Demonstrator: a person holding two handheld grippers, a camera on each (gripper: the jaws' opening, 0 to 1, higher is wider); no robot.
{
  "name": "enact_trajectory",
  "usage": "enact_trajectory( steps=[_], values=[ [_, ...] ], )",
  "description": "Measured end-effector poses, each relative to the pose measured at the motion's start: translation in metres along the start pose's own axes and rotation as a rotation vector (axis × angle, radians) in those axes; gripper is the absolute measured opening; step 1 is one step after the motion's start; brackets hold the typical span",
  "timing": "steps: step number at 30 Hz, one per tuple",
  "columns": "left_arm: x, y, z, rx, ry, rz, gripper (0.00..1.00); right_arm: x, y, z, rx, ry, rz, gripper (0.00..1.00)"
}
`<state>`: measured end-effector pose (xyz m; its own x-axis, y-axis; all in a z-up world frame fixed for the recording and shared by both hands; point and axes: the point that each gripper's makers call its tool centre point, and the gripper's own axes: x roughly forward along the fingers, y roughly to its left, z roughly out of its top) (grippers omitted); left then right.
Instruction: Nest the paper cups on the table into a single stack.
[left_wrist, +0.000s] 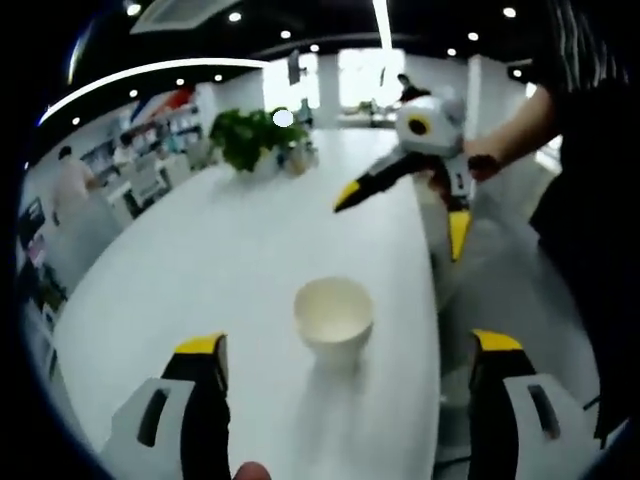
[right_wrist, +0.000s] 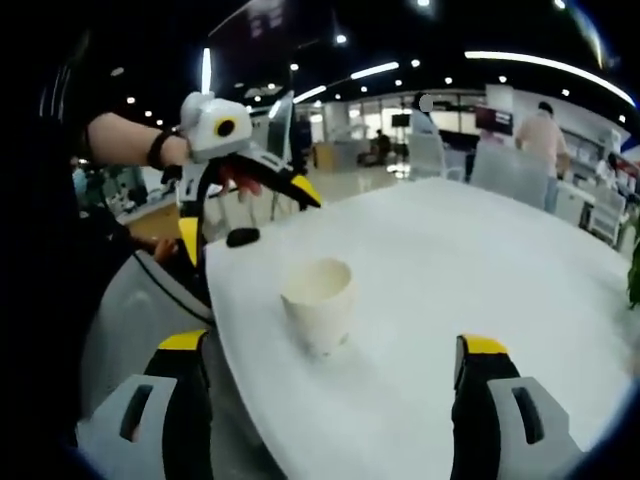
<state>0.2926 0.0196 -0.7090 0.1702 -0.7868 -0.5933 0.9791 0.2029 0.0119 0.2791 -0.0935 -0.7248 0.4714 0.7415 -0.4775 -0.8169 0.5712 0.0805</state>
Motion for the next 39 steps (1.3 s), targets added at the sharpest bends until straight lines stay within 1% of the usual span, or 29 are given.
enact_trajectory(
  steps=[5,7,9,12,15,18,20,22,25,26,27,28,29,30,33,37,39],
  values=[
    [0.002,0.001,-0.007,-0.007,-0.003,0.013,1.0,0.006,0.004,0.002,-0.017,0.011,0.026,1.0],
    [0.005,0.001,-0.014,-0.024,0.015,0.012,1.0,0.009,0.005,-0.001,-0.059,0.038,0.036,1.0],
    [0.008,0.001,-0.017,-0.035,0.007,0.013,1.0,0.014,0.005,-0.005,-0.088,0.072,0.047,1.0],
    [0.012,0.002,-0.024,-0.026,0.018,0.018,0.97,0.023,0.004,-0.013,-0.166,0.124,0.069,0.97],
    [0.017,0.005,-0.028,-0.033,0.026,0.014,0.96,0.031,0.004,-0.018,-0.19,0.146,0.088,0.94],
    [0.022,0.007,-0.034,-0.051,0.04,0.007,0.96,0.04,0.007,-0.018,-0.201,0.144,0.119,0.93],
    [0.023,0.008,-0.035,-0.062,0.04,0.007,0.95,0.045,0.007,-0.024,-0.218,0.173,0.133,0.92],
    [0.025,0.01,-0.035,-0.073,0.032,0.008,0.93,0.051,0.007,-0.026,-0.243,0.18,0.148,0.91],
    [0.03,0.012,-0.034,-0.089,0.03,0.013,0.89,0.058,0.004,-0.03,-0.259,0.2,0.164,0.87],
    [0.033,0.014,-0.036,-0.097,0.036,0.021,0.89,0.06,0.003,-0.03,-0.262,0.207,0.162,0.86],
    [0.035,0.016,-0.04,-0.103,0.055,0.028,0.89,0.061,0.001,-0.03,-0.265,0.212,0.162,0.84],
    [0.037,0.016,-0.04,-0.111,0.052,0.027,0.88,0.062,0.0,-0.029,-0.272,0.212,0.164,0.82],
    [0.039,0.015,-0.036,-0.14,0.03,0.021,0.87,0.064,-0.003,-0.029,-0.281,0.214,0.168,0.8],
    [0.04,0.014,-0.034,-0.15,0.023,0.015,0.84,0.066,-0.005,-0.03,-0.285,0.218,0.171,0.78],
    [0.043,0.014,-0.032,-0.126,0.031,0.02,0.76,0.069,-0.008,-0.028,-0.29,0.231,0.19,0.73],
    [0.048,0.013,-0.033,-0.128,0.043,0.024,0.74,0.07,-0.008,-0.027,-0.303,0.241,0.209,0.66],
    [0.05,0.01,-0.034,-0.112,0.052,0.017,0.69,0.071,-0.004,-0.027,-0.314,0.239,0.233,0.6]
  ],
)
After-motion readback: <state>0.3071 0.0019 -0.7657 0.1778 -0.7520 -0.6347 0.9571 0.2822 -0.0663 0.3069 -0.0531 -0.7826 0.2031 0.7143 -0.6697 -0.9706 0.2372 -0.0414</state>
